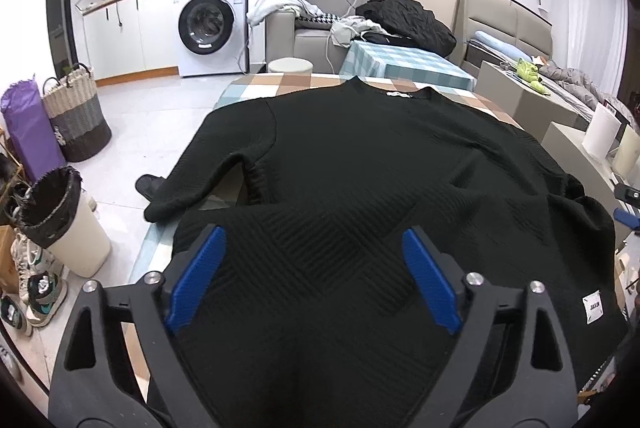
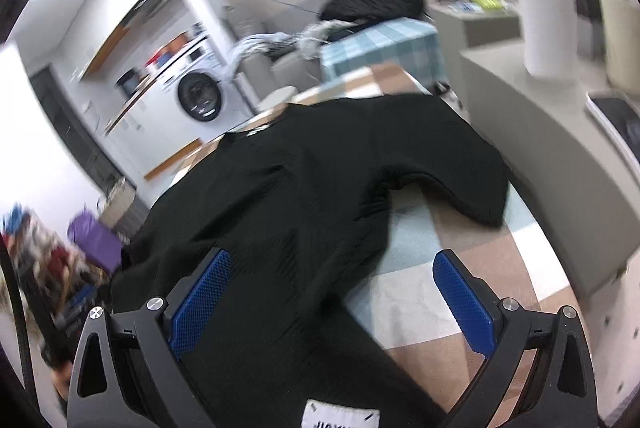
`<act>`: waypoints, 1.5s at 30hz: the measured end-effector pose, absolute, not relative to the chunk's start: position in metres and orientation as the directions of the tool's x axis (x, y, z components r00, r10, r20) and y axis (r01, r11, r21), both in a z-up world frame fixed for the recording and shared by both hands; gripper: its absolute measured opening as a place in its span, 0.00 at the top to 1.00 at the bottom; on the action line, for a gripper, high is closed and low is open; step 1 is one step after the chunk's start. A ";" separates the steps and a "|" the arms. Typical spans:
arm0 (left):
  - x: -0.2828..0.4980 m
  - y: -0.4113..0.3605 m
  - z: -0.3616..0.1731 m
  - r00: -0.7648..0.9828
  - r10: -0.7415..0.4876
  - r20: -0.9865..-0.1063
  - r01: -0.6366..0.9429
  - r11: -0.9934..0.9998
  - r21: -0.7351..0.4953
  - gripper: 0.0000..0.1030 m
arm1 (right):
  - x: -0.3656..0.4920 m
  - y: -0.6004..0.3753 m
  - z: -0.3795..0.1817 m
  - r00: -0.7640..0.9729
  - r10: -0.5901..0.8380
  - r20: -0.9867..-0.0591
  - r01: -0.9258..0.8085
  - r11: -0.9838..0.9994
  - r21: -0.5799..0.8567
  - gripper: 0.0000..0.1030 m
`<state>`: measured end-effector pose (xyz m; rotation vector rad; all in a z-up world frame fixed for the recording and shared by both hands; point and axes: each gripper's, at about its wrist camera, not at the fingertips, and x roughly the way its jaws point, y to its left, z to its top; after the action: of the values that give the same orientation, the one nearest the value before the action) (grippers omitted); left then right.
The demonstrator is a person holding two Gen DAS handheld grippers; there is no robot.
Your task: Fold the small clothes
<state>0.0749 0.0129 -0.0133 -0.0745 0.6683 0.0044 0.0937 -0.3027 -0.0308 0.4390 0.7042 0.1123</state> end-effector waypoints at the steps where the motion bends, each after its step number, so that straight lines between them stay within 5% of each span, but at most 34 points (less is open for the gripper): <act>1: 0.079 0.014 -0.014 0.785 -0.020 -0.619 -0.030 0.997 -0.070 0.14 | 0.099 -0.311 -0.035 0.754 0.231 -0.615 0.087 0.893 0.441 0.01; 8: 0.113 0.023 -0.020 0.775 -0.034 -0.632 -0.030 0.995 -0.092 0.14 | 0.128 -0.363 -0.070 0.699 0.297 -0.651 0.251 0.750 0.612 0.13; 16: 0.149 0.024 -0.030 0.761 -0.044 -0.647 -0.024 0.995 -0.096 0.14 | 0.164 -0.400 -0.085 0.729 0.347 -0.590 0.335 0.571 0.750 0.14; 35: 0.168 0.030 -0.049 0.746 -0.032 -0.666 -0.036 0.995 -0.088 0.14 | 0.168 -0.439 -0.077 0.663 0.015 -0.748 0.511 0.721 0.467 0.24; 42: 0.171 0.029 -0.049 0.744 -0.018 -0.668 -0.049 0.995 -0.081 0.14 | 0.192 -0.441 -0.099 0.622 0.034 -0.783 0.492 0.761 0.423 0.47; 44: 0.172 0.029 -0.049 0.745 -0.015 -0.667 -0.051 0.996 -0.079 0.14 | 0.201 -0.440 -0.099 0.634 0.013 -0.773 0.481 0.776 0.407 0.57; 45: 0.172 0.030 -0.048 0.747 -0.012 -0.665 -0.053 0.996 -0.078 0.14 | 0.202 -0.439 -0.097 0.638 0.003 -0.770 0.478 0.783 0.399 0.70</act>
<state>0.1719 0.0297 -0.0481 -0.0939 0.7279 0.0222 0.2015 -0.4393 -0.0972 0.6287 0.8462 -0.2924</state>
